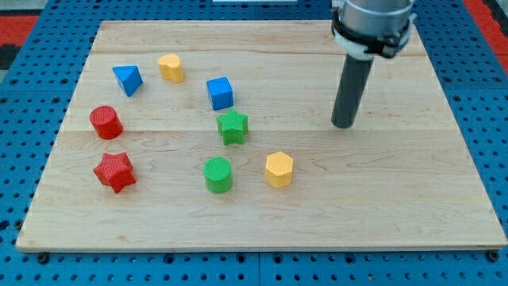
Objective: Push the yellow hexagon in between green circle and green star
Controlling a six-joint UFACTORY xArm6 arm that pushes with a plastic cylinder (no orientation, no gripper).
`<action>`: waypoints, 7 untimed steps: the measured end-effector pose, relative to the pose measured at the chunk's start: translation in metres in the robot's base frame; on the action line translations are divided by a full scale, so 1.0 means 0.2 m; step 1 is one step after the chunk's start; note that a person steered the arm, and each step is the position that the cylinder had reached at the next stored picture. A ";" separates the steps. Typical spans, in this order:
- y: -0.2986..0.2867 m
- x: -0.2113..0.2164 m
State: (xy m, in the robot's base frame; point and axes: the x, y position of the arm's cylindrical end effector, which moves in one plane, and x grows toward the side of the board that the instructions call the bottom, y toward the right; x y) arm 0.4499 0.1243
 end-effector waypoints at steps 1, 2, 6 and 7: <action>0.02 0.04; 0.12 0.04; 0.33 0.21; 0.30 0.26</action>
State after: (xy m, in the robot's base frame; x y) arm 0.5020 0.1839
